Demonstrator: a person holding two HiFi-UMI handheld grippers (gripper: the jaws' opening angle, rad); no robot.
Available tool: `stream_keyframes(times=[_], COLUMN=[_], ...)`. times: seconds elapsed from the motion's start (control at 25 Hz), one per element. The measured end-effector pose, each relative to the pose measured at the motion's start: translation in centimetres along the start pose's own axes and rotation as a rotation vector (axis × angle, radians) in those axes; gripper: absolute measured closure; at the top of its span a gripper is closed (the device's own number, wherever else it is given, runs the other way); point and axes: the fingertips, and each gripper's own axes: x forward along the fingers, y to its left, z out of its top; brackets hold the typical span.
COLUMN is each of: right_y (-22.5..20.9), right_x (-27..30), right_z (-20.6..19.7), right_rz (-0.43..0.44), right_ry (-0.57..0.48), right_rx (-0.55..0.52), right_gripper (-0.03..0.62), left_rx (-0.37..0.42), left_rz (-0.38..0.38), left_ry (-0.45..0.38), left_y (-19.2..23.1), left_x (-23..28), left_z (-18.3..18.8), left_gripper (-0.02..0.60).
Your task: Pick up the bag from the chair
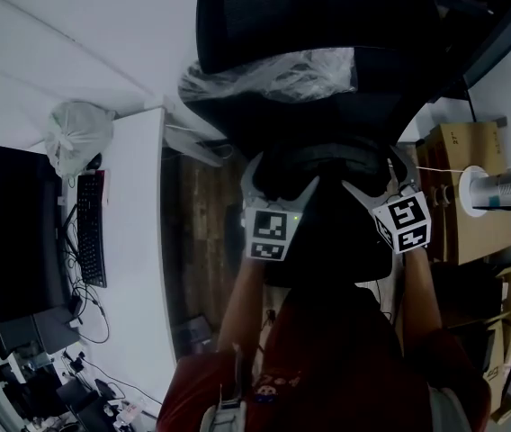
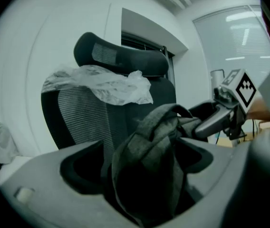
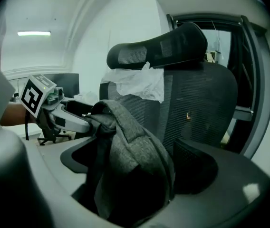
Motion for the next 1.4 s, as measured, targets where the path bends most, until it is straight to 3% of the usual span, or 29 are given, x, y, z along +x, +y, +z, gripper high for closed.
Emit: stream_keyframes(times=[0.32, 0.68, 0.84, 0.96, 1.12, 1.4], right_y=[-1.3, -2.2, -2.0, -1.9, -1.2, -0.4], right_x=[2.5, 4.6, 4.9, 4.9, 4.5, 4.2], right_z=[-1.8, -3.4, -3.8, -3.8, -4.0, -4.2], right_rz=[0.044, 0.042, 0.004, -0.003, 0.047, 0.039], right_ry=[0.041, 0.080, 0.080, 0.072, 0.087, 0.096], right_rx=[0.049, 0.029, -0.007, 0.004, 0.056, 0.049], right_gripper=[0.080, 0.075, 0.081, 0.142, 0.274, 0.350], left_rx=[0.057, 0.001, 0.005, -0.011, -0.040, -0.053], left_rz=[-0.120, -0.142, -0.107, -0.072, -0.059, -0.066], left_ry=[0.055, 0.044, 0.023, 0.015, 0.026, 0.037], left_y=[-0.6, 0.0, 0.1, 0.0, -0.6, -1.1], left_x=[3.0, 5.4, 5.6, 5.2, 4.7, 4.1], left_z=[-1.9, -3.1, -3.2, -3.3, -3.3, -3.6], left_gripper=[0.058, 0.057, 0.090, 0.145, 0.224, 0.305])
